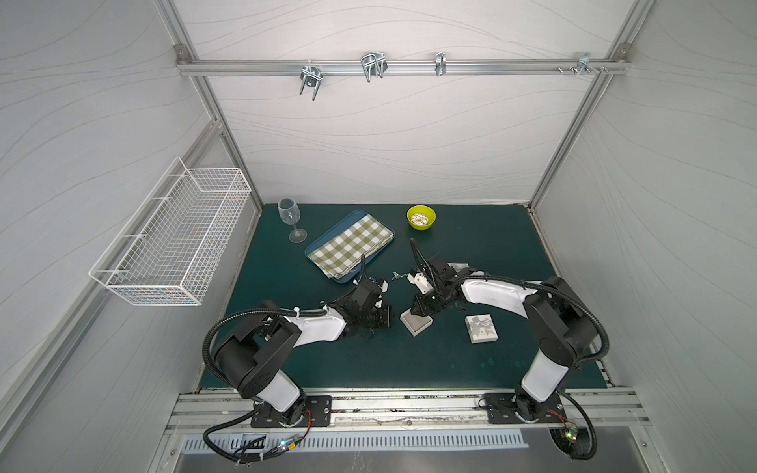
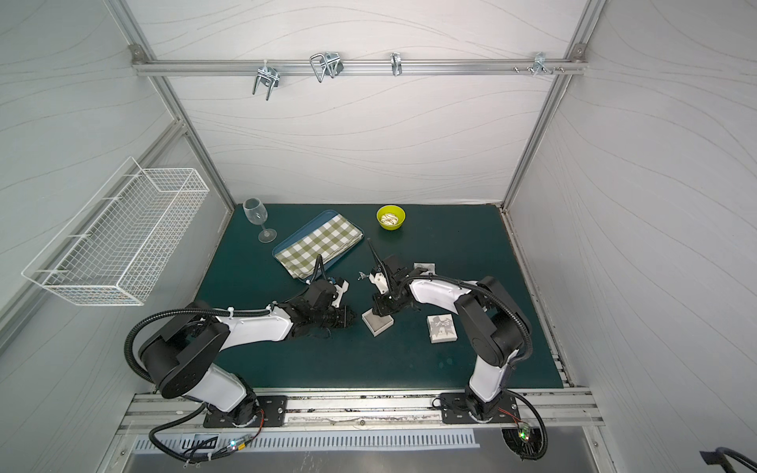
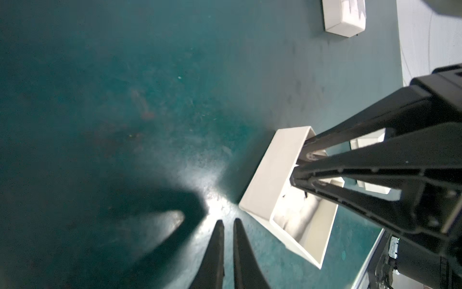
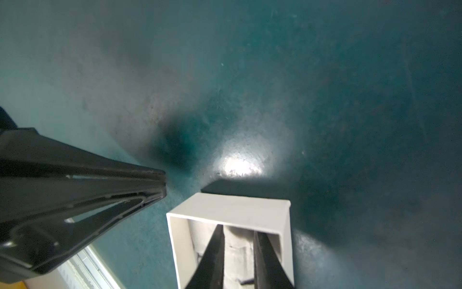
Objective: Take the necklace out of the lift-off lid jewelry box
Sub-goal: Place the inner lining in the jewelry box, then pick up the lid from the center of the board.
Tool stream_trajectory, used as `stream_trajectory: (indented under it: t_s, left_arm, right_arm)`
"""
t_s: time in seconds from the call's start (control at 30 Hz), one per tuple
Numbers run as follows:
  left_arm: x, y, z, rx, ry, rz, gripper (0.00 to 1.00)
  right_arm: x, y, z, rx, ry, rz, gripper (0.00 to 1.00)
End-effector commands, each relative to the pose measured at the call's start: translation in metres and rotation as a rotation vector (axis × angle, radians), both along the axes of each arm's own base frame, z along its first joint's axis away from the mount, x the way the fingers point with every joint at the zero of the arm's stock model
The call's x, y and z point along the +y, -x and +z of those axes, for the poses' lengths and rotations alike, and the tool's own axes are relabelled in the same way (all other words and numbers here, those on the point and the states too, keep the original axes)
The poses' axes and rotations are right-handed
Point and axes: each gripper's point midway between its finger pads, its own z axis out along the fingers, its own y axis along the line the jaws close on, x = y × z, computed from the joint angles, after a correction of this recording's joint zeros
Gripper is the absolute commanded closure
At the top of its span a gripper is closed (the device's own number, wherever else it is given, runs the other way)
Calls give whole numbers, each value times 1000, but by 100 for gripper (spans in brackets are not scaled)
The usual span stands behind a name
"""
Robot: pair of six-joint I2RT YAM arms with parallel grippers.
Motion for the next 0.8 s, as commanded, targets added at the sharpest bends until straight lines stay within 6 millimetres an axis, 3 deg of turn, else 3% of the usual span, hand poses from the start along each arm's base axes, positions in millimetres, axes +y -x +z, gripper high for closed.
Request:
stream_trajectory:
  t_s: [0.0, 0.1, 0.17, 0.3, 0.43, 0.5, 0.63, 0.77]
  left_arm:
    - [-1, -19, 25, -79, 9, 6, 87]
    - [0, -25, 34, -101, 3, 4, 82]
    - [-1, -28, 41, -123, -9, -7, 78]
    - [-7, -40, 53, -165, -34, -33, 68]
    - [-28, -53, 61, -160, -51, -91, 64]
    - [-43, -58, 63, -152, -66, -130, 62]
    - [-79, -67, 67, -168, -83, -189, 59]
    - [-113, -70, 62, -156, -76, -245, 57]
  right_arm:
    - [2, -10, 36, -90, -35, -7, 77]
    - [-10, -22, 68, -162, -50, -35, 71]
    - [-27, -34, 85, -207, -52, -76, 57]
    - [-77, -69, 95, -247, 20, -212, 34]
    - [-125, -102, 87, -199, 92, -331, 24]
    - [-139, -117, 81, -179, 106, -365, 18]
    - [-154, -141, 60, -144, 148, -390, 18]
    - [-157, -157, 38, -118, 184, -388, 17]
